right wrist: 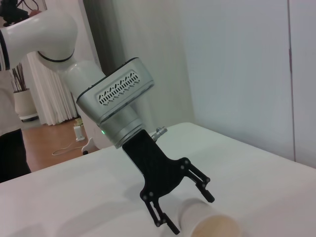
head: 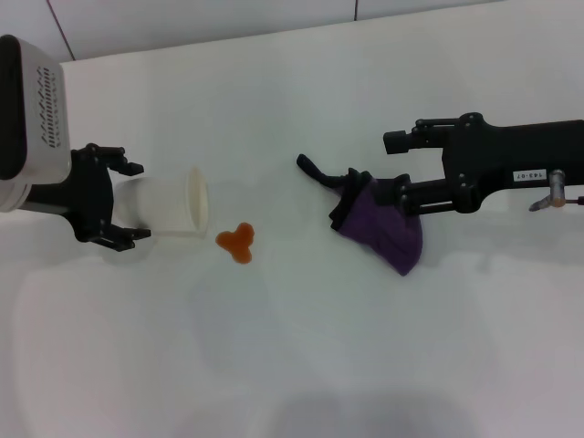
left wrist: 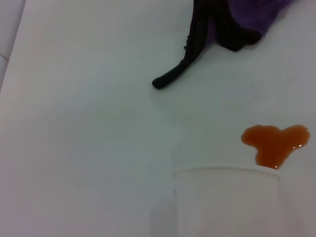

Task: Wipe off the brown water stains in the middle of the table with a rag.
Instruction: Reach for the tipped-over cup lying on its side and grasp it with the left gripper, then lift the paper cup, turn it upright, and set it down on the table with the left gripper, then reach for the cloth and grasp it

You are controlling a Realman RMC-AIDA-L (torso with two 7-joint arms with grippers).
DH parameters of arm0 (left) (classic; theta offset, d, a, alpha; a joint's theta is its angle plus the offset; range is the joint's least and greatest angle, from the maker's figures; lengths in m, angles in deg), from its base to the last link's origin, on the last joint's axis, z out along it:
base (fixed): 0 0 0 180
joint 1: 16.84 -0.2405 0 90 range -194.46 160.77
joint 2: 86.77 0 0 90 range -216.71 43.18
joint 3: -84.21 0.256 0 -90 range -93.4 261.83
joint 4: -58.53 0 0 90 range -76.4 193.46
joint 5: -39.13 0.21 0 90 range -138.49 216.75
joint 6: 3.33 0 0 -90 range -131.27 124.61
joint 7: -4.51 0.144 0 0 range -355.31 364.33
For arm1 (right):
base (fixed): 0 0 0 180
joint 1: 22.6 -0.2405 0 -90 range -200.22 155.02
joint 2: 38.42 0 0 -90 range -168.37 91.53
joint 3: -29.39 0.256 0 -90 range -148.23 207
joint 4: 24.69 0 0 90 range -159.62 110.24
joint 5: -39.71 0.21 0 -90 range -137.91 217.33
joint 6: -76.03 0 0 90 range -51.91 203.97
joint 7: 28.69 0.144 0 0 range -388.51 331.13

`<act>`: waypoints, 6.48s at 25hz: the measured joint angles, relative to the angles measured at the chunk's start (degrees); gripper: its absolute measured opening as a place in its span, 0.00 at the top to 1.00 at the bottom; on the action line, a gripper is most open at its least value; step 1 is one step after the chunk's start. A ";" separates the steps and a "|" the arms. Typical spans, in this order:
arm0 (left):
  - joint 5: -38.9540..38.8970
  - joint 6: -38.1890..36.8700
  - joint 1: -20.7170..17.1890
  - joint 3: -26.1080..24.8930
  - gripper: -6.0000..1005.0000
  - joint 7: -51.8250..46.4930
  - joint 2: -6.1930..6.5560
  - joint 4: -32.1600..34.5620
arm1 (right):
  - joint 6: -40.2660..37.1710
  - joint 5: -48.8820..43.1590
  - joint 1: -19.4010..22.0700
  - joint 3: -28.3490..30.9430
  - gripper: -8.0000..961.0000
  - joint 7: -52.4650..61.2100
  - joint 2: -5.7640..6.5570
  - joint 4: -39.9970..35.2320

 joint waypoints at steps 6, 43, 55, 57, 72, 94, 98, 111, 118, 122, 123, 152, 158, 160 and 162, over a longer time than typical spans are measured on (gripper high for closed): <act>-0.01 0.12 0.23 0.02 0.14 0.00 0.01 -1.28 | 0.00 -0.13 -0.08 0.00 0.20 0.36 0.00 0.00; -28.59 -9.91 -14.50 -5.86 0.34 -1.17 0.20 0.33 | -0.11 -1.79 -1.25 -0.09 0.20 -0.05 0.34 -0.08; -35.38 -9.25 -19.61 -8.71 0.34 7.67 0.15 -11.10 | -1.45 -3.58 -2.49 -0.09 0.20 -0.04 0.33 -0.05; -35.44 -8.90 -19.51 -8.73 0.34 8.22 0.19 -11.79 | -1.71 -3.78 -2.54 -0.09 0.20 -0.02 0.34 -0.05; -38.24 -0.94 -15.86 -8.87 0.34 19.23 0.11 -21.23 | -2.09 -5.41 -2.41 -0.09 0.20 -0.11 0.20 0.05; -42.59 1.58 -16.45 -8.87 0.34 26.04 -0.13 -28.89 | -2.15 -6.18 -2.54 -0.18 0.20 -0.15 0.08 0.41; -42.57 1.54 -16.71 -8.86 0.34 26.15 -0.20 -28.92 | -2.11 -6.20 -2.54 -0.18 0.20 -0.08 0.12 0.43; -42.47 1.96 -16.96 -8.70 0.23 24.81 -0.18 -28.94 | -1.74 -6.28 -2.98 -0.09 0.20 0.14 0.27 0.53; -43.94 0.18 -18.49 -8.77 0.18 22.91 -0.09 -28.00 | -1.94 -6.28 -2.98 0.11 0.20 0.10 0.36 0.52; -44.70 -2.00 -20.88 -8.79 0.18 21.26 -0.06 -25.26 | -2.09 -6.28 -2.98 0.04 0.20 0.11 0.36 0.42; -45.01 -2.50 -21.43 -8.79 0.18 20.99 -0.07 -24.74 | -2.12 -6.28 -2.98 0.01 0.20 0.11 0.35 0.38; -49.53 -18.78 -31.83 -15.55 0.18 13.33 1.28 -20.24 | 1.46 -12.08 -2.57 -0.43 0.20 12.33 0.21 -3.26; -48.41 -18.97 -30.35 -15.54 0.18 7.99 2.27 -15.50 | 5.11 -15.51 -3.21 -1.02 0.20 17.40 -0.01 -3.24; -47.41 -18.88 -29.25 -15.53 0.18 6.82 2.30 -14.28 | 6.14 -16.80 -3.47 -1.74 0.20 19.55 -0.01 -3.23; -46.63 -18.77 -28.14 -15.50 0.18 5.94 2.30 -13.41 | 6.99 -19.13 -3.99 -2.77 0.20 22.44 -0.01 -3.34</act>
